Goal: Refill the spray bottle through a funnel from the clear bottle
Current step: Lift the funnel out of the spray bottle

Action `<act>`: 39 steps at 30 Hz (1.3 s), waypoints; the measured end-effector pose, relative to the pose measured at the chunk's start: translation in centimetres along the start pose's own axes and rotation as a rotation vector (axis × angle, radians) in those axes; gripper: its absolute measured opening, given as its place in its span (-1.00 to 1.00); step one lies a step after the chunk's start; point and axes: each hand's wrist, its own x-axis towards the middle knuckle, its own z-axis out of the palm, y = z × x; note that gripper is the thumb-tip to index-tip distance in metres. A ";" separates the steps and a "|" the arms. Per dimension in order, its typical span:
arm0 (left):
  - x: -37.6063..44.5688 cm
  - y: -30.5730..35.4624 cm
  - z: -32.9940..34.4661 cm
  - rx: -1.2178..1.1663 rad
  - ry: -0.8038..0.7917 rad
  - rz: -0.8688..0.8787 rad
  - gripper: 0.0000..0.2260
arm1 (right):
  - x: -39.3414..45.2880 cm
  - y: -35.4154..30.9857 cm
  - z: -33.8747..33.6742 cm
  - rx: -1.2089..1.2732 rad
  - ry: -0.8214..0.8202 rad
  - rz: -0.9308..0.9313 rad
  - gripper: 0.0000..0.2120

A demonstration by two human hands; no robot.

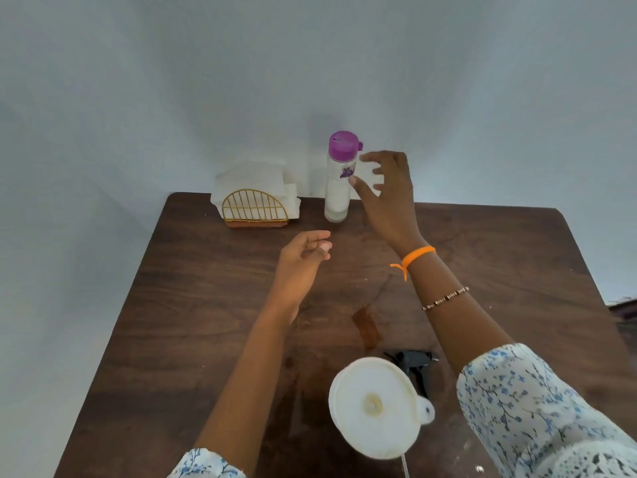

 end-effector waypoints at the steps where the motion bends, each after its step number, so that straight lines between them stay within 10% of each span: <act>1: -1.2 -0.3 -0.1 -0.005 -0.008 0.002 -0.83 | -1.1 -0.7 -0.9 0.040 -0.030 0.046 -0.83; 11: -11.9 -4.8 -0.3 -0.016 -0.034 0.068 -0.68 | -14.6 -3.0 -7.7 0.251 -0.337 0.243 -0.89; 23: -17.8 -8.9 2.2 0.070 -0.171 0.132 -0.56 | -24.5 -3.2 -9.0 0.312 -0.261 0.397 -0.80; 39: -16.4 -11.6 3.7 0.284 0.029 0.319 -0.72 | -24.6 -4.6 -9.2 0.169 0.010 0.371 -0.75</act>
